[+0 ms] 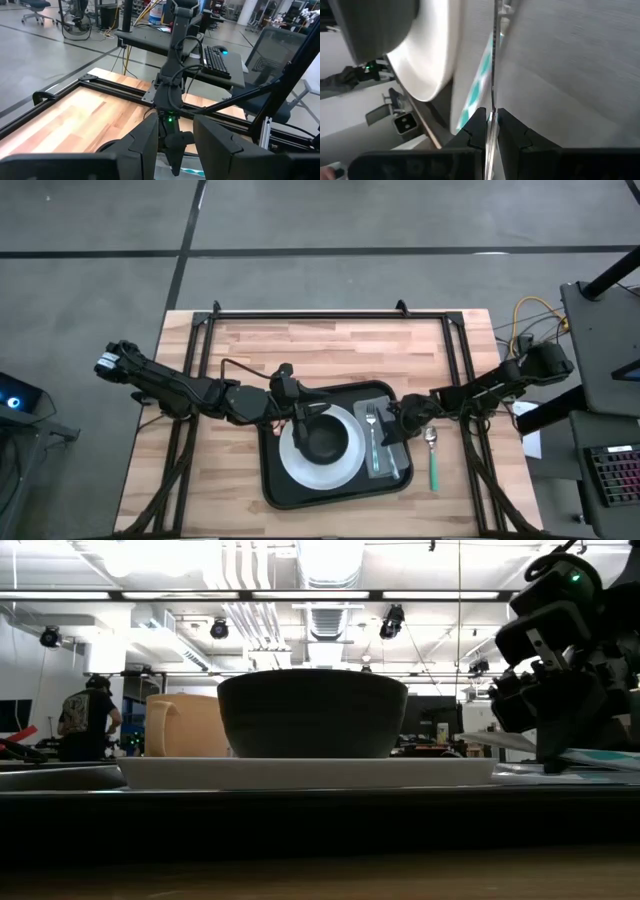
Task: Set up tray
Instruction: Put the blue butter knife on the gray napkin to the right side of the blue fork
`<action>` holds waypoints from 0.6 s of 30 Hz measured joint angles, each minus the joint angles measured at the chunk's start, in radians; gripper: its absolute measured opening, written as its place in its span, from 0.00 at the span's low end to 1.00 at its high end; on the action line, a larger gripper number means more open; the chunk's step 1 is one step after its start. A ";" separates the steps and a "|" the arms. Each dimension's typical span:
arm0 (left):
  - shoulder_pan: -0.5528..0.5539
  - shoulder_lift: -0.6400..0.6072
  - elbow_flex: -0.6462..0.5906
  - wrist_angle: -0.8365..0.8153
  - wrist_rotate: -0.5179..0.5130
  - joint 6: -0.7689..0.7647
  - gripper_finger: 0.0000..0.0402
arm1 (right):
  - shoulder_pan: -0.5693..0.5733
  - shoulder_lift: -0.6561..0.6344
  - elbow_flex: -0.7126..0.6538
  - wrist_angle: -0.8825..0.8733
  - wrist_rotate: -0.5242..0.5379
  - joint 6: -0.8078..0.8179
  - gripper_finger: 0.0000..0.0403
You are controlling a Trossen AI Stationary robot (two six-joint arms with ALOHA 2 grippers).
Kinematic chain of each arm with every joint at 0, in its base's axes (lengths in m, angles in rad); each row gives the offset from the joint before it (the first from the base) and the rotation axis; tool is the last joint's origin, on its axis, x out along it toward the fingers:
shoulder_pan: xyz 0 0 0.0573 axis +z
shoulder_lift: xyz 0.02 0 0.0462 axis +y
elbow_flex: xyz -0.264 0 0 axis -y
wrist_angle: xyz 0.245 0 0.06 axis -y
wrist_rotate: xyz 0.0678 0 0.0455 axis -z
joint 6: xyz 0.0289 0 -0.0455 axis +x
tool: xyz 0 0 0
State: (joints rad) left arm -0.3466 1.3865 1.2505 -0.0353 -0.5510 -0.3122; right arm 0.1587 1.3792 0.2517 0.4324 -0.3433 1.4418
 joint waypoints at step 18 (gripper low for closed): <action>0.000 -0.002 0.004 -0.037 0.079 -0.004 0.26 | -0.055 -0.008 0.002 0.043 0.027 -0.033 0.24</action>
State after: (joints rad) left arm -0.3466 1.3846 1.2549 -0.0718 -0.4715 -0.3161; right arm 0.1036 1.3713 0.2539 0.4755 -0.3162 1.4085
